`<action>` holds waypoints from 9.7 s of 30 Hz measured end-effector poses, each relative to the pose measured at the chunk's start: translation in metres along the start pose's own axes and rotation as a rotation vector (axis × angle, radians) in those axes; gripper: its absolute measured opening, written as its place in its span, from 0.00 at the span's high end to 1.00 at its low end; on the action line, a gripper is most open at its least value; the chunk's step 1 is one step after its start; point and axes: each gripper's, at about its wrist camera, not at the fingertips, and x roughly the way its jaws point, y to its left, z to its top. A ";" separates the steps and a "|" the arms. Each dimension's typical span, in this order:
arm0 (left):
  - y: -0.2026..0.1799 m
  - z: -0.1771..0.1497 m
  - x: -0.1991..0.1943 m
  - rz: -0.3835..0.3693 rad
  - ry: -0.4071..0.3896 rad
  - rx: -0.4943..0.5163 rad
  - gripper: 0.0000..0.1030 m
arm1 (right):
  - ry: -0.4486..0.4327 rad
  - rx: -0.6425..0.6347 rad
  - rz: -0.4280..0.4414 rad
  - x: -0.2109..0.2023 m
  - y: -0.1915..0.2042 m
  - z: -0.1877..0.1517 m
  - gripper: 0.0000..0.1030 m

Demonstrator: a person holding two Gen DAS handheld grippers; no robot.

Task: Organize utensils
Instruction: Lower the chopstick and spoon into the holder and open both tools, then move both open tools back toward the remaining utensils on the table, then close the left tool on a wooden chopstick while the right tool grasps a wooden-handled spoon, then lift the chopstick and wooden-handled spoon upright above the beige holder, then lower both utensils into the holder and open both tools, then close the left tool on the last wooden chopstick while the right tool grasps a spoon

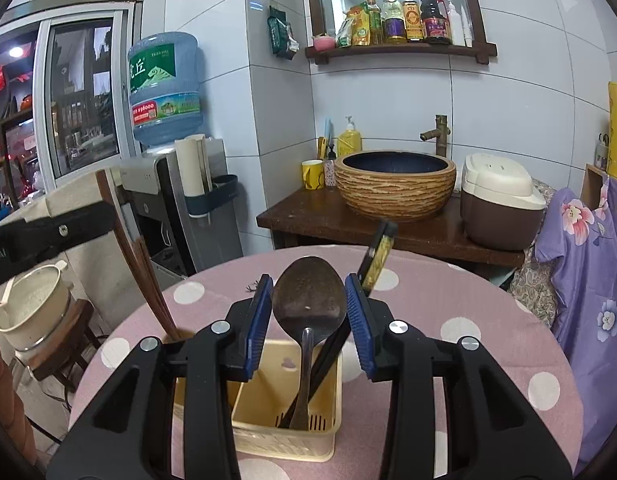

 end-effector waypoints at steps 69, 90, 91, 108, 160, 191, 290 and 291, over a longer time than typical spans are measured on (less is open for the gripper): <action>0.043 -0.221 -0.061 0.176 0.308 0.018 0.12 | 0.459 -0.091 0.046 -0.060 0.005 -0.210 0.56; 0.027 -0.218 -0.038 0.104 0.367 0.038 0.30 | 0.507 -0.088 -0.021 -0.040 -0.008 -0.207 0.85; 0.024 -0.217 -0.033 0.094 0.379 0.043 0.32 | 0.504 -0.088 -0.033 -0.041 -0.011 -0.206 0.85; 0.006 -0.222 -0.004 0.197 0.497 0.228 0.47 | 0.487 -0.051 -0.029 -0.048 -0.023 -0.212 0.85; 0.027 -0.128 -0.054 0.084 0.167 -0.005 0.92 | 0.213 -0.046 0.037 -0.108 -0.032 -0.135 0.84; 0.031 -0.094 -0.106 -0.015 -0.014 -0.043 0.93 | 0.120 -0.029 0.098 -0.138 -0.022 -0.099 0.85; -0.029 -0.236 -0.010 0.052 0.492 0.139 0.65 | 0.367 -0.014 0.004 -0.098 -0.038 -0.205 0.45; -0.028 -0.236 -0.010 0.061 0.494 0.142 0.74 | 0.368 -0.014 0.004 -0.098 -0.038 -0.204 0.45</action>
